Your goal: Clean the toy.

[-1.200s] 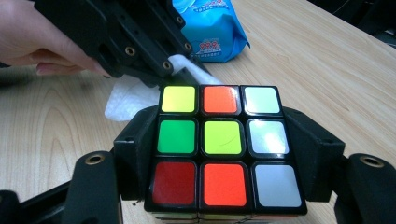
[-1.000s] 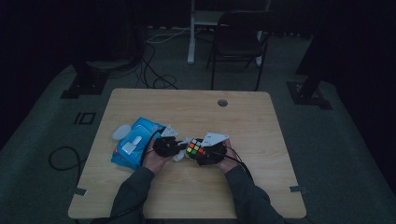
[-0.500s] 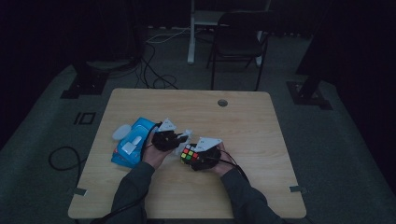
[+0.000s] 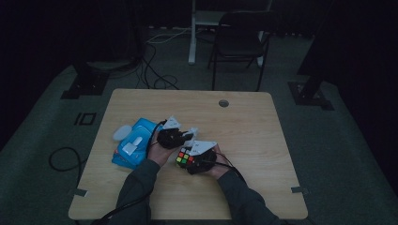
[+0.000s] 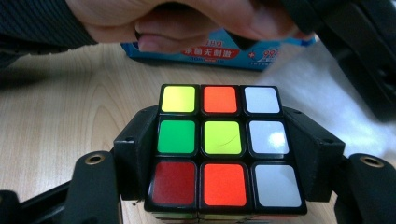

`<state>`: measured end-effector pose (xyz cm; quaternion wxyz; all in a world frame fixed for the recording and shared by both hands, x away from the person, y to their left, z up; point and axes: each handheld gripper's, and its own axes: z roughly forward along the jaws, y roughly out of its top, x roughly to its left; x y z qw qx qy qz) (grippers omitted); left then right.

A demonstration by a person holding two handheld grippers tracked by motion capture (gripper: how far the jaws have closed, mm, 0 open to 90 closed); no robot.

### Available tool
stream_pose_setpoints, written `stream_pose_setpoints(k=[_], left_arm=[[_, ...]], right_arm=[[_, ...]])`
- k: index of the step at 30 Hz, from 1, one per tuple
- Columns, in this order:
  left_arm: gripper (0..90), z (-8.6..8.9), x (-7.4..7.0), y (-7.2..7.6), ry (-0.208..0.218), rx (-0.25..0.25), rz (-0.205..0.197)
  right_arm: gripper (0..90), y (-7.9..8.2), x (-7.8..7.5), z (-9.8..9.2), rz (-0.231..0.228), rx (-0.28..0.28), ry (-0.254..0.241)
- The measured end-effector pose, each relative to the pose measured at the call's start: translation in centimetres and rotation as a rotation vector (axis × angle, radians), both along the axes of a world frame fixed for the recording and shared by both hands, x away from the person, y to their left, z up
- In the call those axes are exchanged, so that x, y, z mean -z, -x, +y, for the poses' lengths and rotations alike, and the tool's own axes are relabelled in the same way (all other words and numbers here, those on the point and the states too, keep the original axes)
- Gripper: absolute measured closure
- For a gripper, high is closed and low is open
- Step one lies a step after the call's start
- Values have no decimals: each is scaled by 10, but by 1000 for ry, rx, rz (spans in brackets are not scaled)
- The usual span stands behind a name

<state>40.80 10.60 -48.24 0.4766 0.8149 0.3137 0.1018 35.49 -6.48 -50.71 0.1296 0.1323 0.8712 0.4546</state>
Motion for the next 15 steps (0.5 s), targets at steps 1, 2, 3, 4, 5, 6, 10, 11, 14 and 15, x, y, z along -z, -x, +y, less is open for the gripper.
stream_pose_setpoints(k=[1,2,3,4,5,6,10,11,14,15], left_arm=[[823,-1,0,0,1,5,1],[822,-1,0,0,2,9,2],[823,-1,1,1,5,14,4],[822,-2,1,1,3,20,6],[823,-2,1,1,1,24,9],[823,-2,2,1,0,26,11],[823,-4,3,3,7,47,19],[823,-4,3,4,11,51,19],[823,-5,2,4,17,63,21],[822,-5,1,4,18,69,20]], right_arm=[[344,0,0,0,-2,0,-1],[344,-1,-1,0,-2,2,-2],[344,-1,-1,0,-4,3,-3],[344,-1,-1,-1,-4,4,-3],[344,-1,-2,-1,-6,7,-1],[344,-1,-2,-2,-4,9,-3],[344,-3,-3,-4,-12,15,-4],[344,-3,-4,-5,-11,18,-6],[344,-3,-4,-6,-11,20,-5],[344,-2,-4,-6,-13,19,-4]])
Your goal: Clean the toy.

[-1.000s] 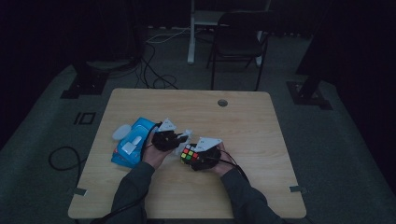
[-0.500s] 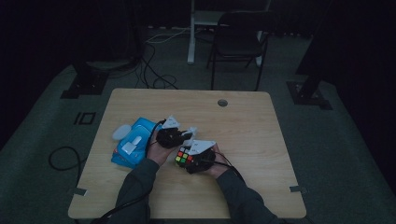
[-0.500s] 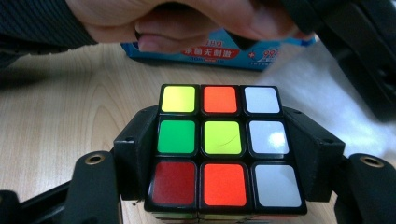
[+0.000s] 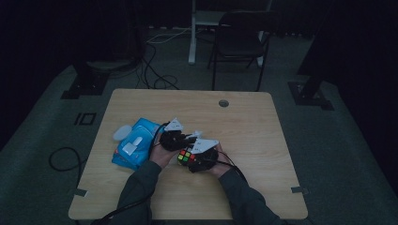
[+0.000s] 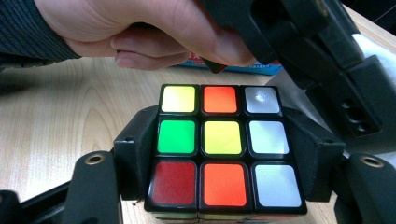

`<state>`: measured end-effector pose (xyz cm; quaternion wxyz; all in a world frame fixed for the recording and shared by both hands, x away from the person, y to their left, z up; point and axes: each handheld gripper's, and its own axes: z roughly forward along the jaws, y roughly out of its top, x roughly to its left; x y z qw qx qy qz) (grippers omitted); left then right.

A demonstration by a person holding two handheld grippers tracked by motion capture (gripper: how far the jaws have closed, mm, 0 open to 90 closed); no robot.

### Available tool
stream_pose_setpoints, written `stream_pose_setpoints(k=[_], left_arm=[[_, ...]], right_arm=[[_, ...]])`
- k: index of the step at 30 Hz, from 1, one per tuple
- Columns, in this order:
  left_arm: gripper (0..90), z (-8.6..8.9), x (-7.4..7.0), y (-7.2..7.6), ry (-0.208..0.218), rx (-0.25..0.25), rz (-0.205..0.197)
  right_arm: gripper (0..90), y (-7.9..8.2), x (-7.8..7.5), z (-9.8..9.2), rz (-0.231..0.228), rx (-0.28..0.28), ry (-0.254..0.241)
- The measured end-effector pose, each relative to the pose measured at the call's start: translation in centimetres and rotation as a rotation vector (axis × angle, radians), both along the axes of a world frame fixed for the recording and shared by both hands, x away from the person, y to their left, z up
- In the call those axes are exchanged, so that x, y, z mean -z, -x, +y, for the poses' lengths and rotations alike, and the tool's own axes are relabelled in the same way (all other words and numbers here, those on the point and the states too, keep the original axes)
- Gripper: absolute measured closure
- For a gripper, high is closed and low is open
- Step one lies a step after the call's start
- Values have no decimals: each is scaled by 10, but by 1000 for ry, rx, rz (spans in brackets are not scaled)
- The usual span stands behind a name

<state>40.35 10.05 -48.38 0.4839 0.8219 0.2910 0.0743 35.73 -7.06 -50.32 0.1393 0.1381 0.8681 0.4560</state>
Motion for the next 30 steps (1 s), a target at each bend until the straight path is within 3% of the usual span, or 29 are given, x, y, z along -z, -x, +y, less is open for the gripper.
stream_pose_setpoints(k=[15,30], left_arm=[[823,6,3,-4,28,11,35],[822,5,0,-3,61,25,44]], right_arm=[[344,1,-3,-2,-22,1,16],[344,-1,-1,-4,-27,11,22]])
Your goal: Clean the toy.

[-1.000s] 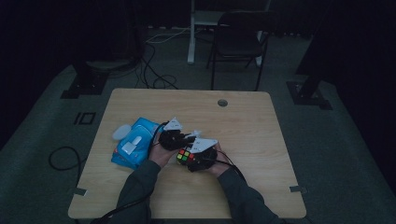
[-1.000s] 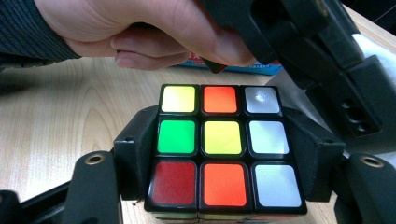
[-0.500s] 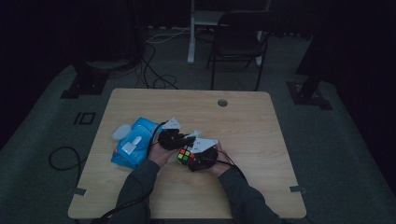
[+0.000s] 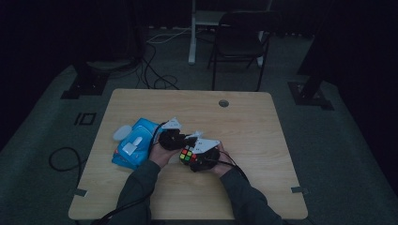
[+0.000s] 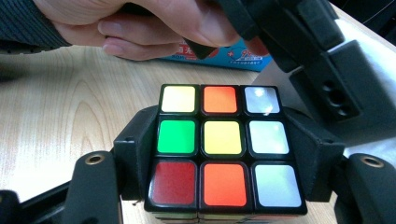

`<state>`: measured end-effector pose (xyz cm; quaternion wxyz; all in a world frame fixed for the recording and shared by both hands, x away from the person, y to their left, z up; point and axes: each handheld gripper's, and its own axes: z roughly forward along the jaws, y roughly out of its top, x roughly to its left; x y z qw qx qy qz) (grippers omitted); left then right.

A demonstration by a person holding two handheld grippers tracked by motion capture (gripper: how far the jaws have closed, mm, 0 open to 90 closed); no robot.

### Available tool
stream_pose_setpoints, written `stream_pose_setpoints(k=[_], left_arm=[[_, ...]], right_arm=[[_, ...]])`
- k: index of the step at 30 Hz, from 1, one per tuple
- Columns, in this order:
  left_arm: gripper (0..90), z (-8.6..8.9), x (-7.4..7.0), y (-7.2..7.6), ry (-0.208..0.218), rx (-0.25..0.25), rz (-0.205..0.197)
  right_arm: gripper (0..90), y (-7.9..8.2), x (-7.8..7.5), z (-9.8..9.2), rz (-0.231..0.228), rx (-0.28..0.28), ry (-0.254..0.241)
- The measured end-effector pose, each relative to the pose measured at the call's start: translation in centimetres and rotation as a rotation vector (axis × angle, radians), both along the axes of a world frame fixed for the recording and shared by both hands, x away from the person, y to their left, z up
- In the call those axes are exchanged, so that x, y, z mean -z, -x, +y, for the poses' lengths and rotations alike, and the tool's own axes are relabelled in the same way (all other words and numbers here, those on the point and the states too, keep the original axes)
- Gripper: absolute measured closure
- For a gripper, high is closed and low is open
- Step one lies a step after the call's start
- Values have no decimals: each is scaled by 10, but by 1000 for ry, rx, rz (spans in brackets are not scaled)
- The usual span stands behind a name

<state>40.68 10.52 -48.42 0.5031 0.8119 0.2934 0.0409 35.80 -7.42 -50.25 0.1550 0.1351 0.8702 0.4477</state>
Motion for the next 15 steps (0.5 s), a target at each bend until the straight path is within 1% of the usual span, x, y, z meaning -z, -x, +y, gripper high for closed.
stream_pose_setpoints(k=[3,11,15], left_arm=[[822,0,0,0,10,-13,0],[823,6,3,-3,1,-56,9],[823,7,4,-3,2,-64,12]], right_arm=[[344,1,0,1,0,3,-6],[344,0,-1,-2,-4,15,-13],[344,-2,-3,-6,-7,25,-17]])
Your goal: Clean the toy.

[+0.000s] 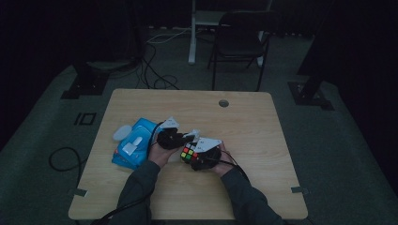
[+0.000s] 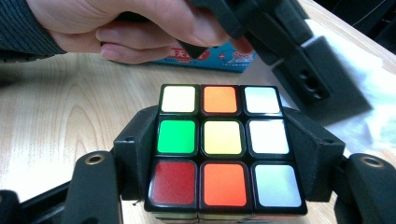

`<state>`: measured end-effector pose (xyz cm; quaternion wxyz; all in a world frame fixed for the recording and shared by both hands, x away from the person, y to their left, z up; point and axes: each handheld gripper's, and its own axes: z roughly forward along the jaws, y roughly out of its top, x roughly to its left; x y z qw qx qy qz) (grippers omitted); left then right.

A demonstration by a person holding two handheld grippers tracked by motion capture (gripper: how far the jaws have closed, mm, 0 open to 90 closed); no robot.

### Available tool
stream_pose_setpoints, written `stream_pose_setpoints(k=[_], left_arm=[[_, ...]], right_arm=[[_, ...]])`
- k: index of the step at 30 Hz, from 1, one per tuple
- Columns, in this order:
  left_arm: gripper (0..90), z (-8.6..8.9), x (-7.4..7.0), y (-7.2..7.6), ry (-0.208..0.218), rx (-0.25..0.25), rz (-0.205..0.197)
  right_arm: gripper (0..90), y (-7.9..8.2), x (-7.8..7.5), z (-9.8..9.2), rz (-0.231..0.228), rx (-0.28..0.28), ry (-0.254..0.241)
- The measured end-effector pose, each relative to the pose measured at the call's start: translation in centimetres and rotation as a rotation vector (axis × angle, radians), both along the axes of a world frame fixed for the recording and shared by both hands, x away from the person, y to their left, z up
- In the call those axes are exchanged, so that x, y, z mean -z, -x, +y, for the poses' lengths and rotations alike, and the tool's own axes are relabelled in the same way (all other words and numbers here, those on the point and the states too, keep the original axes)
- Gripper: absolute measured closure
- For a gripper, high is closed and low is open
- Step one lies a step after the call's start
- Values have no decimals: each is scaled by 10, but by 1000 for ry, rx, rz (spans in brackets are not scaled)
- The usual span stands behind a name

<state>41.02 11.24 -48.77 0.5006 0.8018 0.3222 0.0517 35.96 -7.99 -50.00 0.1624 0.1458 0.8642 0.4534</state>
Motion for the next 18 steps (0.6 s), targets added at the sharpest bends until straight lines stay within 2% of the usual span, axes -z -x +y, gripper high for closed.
stream_pose_setpoints(k=[18], left_arm=[[823,-4,-3,0,45,11,5]], right_arm=[[344,1,2,6,-1,-4,-10]])
